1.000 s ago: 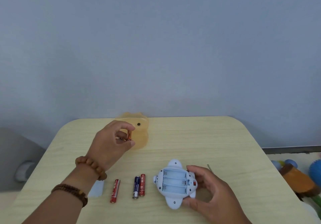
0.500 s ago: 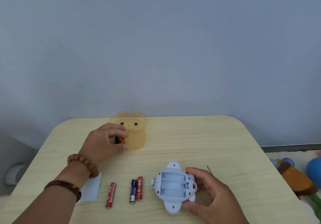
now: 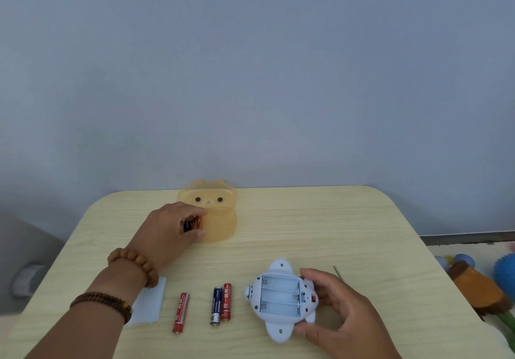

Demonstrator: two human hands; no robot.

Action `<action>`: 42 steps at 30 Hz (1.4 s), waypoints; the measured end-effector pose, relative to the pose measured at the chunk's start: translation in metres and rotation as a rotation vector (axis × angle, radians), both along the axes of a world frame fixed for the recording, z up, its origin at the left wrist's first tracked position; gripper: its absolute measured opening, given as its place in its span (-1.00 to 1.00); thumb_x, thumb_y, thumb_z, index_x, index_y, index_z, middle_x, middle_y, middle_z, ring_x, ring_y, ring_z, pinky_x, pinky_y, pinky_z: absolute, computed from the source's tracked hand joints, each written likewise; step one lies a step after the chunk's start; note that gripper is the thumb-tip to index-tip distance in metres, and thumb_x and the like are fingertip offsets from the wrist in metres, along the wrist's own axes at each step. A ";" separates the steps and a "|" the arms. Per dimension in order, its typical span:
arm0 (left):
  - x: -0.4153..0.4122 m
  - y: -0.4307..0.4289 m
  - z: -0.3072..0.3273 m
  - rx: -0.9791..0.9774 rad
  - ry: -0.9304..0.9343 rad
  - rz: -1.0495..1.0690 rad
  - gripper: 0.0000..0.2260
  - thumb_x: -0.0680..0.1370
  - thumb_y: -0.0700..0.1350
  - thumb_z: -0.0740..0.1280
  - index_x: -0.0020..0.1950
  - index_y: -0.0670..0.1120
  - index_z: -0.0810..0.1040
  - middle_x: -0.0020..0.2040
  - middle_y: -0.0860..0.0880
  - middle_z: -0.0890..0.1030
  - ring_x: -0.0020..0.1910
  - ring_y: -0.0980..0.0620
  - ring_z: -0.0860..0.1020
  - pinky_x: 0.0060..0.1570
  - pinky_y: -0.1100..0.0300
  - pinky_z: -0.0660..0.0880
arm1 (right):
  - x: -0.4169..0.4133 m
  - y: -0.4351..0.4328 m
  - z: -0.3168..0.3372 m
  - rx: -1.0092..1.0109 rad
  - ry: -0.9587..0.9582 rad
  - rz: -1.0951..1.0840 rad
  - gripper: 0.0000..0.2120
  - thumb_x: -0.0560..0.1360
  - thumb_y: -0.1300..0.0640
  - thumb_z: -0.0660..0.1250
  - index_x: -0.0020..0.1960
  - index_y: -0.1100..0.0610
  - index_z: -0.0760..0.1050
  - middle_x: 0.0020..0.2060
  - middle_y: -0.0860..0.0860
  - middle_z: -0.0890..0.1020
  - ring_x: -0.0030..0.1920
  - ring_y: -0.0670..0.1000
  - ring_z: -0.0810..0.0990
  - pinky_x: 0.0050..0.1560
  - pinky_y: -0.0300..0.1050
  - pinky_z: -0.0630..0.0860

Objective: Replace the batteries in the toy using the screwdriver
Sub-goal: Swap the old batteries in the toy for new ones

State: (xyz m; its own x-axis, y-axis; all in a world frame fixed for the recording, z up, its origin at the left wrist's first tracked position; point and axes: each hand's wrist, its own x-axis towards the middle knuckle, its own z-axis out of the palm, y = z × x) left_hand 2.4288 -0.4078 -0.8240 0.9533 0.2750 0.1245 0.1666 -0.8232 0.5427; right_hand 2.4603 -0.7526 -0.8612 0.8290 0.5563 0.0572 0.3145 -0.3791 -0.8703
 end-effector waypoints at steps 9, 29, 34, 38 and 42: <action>0.003 0.004 -0.008 0.078 -0.007 0.035 -0.72 0.34 0.10 0.54 -0.02 0.12 0.58 -0.03 0.22 0.56 0.02 0.13 0.44 -0.09 0.43 0.26 | 0.000 0.000 0.000 -0.007 -0.005 0.001 -0.25 0.19 0.08 0.71 0.22 -0.41 0.49 0.08 -0.23 0.71 0.09 -0.15 0.70 0.16 -0.31 0.55; -0.080 -0.035 0.033 0.335 0.306 -0.285 -0.40 0.29 0.33 0.38 0.28 0.25 0.36 0.19 0.29 0.37 0.17 0.24 0.34 0.21 0.28 0.32 | -0.001 -0.003 -0.004 0.014 -0.004 -0.014 -0.30 0.23 0.12 0.69 0.22 -0.34 0.51 0.10 -0.17 0.71 0.11 -0.08 0.68 0.19 -0.16 0.57; -0.080 -0.046 0.027 0.550 0.391 -0.310 -0.47 0.36 0.29 0.39 0.27 0.21 0.36 0.17 0.21 0.36 0.11 0.17 0.34 0.14 0.27 0.30 | -0.001 -0.004 -0.002 0.010 0.006 -0.025 -0.30 0.24 0.14 0.70 0.22 -0.34 0.51 0.09 -0.22 0.70 0.13 -0.11 0.67 0.20 -0.20 0.56; -0.081 -0.049 0.028 0.476 0.374 -0.319 -0.54 0.40 0.26 0.39 0.25 0.23 0.39 0.16 0.25 0.40 0.12 0.22 0.38 0.16 0.30 0.33 | -0.002 -0.003 -0.003 0.011 0.017 -0.043 -0.32 0.23 0.13 0.70 0.25 -0.22 0.54 0.09 -0.21 0.70 0.13 -0.10 0.67 0.23 -0.08 0.58; -0.079 -0.058 0.040 0.180 0.162 -0.276 -0.74 0.43 0.22 0.39 0.09 0.31 0.46 0.02 0.27 0.51 0.00 0.28 0.51 -0.02 0.37 0.45 | -0.002 -0.003 -0.002 0.006 0.007 -0.043 -0.33 0.23 0.10 0.70 0.26 -0.22 0.53 0.09 -0.23 0.69 0.12 -0.11 0.67 0.22 -0.10 0.58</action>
State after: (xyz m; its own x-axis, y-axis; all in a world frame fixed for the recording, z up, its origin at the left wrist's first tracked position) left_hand 2.3502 -0.4657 -0.7845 0.9999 -0.0074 -0.0115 -0.0026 -0.9291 0.3699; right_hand 2.4587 -0.7553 -0.8630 0.8528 0.5195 0.0544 0.2917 -0.3873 -0.8746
